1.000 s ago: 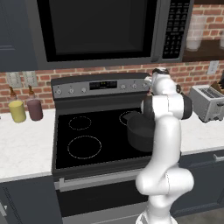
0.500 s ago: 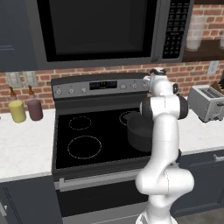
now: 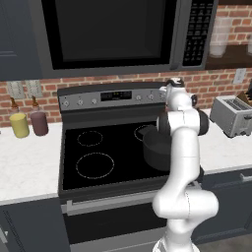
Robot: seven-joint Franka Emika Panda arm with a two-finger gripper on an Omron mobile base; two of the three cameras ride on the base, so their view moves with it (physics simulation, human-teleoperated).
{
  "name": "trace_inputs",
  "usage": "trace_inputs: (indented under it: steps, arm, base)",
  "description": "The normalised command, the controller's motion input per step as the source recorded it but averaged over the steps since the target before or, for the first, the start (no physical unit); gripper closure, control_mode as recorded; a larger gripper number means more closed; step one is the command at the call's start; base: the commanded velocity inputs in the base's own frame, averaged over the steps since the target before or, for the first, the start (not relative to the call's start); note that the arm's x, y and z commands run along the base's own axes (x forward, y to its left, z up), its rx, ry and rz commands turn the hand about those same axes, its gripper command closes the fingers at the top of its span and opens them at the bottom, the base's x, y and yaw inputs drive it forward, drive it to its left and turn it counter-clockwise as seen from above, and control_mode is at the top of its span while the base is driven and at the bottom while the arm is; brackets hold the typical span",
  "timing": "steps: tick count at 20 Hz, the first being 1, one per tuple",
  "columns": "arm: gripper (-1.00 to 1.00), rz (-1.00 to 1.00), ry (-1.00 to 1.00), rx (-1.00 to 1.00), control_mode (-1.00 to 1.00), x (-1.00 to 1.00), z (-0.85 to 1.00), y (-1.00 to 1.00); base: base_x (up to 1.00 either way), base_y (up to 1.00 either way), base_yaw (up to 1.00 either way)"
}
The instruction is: Turn off the front right burner of the stove.
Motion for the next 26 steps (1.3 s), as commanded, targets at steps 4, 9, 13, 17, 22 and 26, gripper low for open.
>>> trace_inputs:
  steps: [4,9,13,17,22,26]
  arm:
    - [-1.00,0.00,0.00,0.00,-1.00,0.25,-0.03,0.00]
    - [-1.00,0.00,0.00,0.00,-1.00,0.25,0.00,0.00]
    - [-1.00,0.00,0.00,0.00,-1.00,0.22,0.00,0.00]
    - [-1.00,0.00,0.00,0.00,-1.00,0.16,0.00,0.00]
    - [1.00,0.00,0.00,0.00,-1.00,0.07,0.00,0.00]
    - [1.00,0.00,0.00,0.00,-1.00,0.00,0.00,0.00]
  base:
    - [0.00,0.00,0.00]
    - [0.00,0.00,0.00]
    - [0.00,0.00,0.00]
    - [0.00,0.00,0.00]
    - [0.00,0.00,0.00]
    - [0.00,0.00,0.00]
